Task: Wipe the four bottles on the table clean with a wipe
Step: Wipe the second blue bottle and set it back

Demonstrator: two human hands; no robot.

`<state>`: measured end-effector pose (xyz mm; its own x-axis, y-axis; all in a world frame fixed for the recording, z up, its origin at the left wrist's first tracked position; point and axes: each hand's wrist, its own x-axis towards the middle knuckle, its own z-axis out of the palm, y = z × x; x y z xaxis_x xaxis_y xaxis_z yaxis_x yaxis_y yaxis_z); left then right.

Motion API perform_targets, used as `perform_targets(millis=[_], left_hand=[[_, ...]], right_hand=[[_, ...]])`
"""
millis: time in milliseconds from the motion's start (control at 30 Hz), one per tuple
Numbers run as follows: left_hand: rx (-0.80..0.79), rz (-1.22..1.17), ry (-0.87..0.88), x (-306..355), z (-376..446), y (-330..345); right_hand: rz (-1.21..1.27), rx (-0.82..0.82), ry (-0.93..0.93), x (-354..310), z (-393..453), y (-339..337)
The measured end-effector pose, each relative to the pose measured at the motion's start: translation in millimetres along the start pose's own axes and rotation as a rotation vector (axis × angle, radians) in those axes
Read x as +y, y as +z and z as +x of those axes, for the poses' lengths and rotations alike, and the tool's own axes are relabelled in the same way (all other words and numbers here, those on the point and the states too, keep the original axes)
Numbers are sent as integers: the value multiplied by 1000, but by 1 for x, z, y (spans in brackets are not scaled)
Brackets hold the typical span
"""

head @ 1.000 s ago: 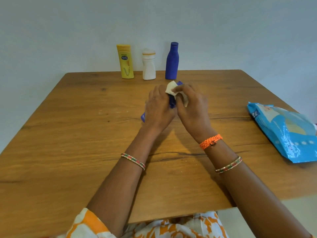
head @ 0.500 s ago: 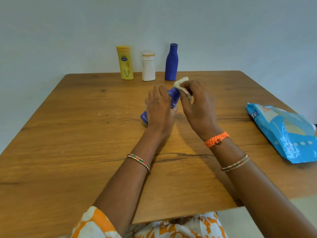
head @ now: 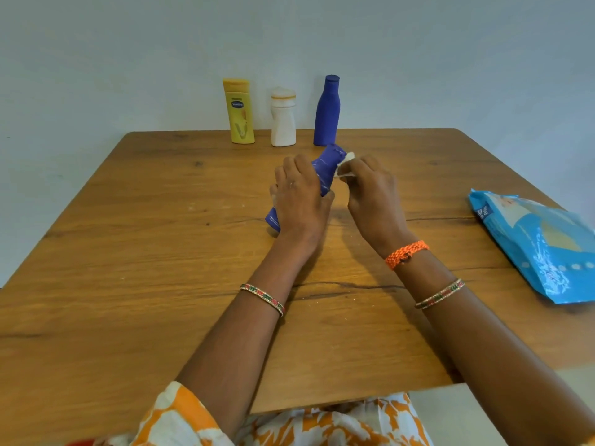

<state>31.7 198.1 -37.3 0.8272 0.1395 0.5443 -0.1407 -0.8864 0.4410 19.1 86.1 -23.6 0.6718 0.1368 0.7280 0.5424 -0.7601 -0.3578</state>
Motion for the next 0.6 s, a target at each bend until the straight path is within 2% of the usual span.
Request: perform_targets(millis=[67,167,233,267,333,400,467,600], left_hand=[[22,14,-5,-1,0,1],[45,87,24,-3,0,2],[39,172,56,-3,0,2],[40,198,76,-3,1,1],[42,198,124,-6,4,-2],[-49,182,223,-13,9,-5],[-165,159,332,-23,12,-6],[-152,149,399,-23,11,-4]], right_hand=[[107,77,83,-7,1,1],[295,303,301,-13,6,-7],[228,329,225,-12,8,-12],[134,248,120,-11,8,-14],[-83,-29,-147,-2,7,-15],[-129,-269,-285,9,8,-18],[16,-362,-208,11,11,-26],[285,-389,293,9,29,-36]])
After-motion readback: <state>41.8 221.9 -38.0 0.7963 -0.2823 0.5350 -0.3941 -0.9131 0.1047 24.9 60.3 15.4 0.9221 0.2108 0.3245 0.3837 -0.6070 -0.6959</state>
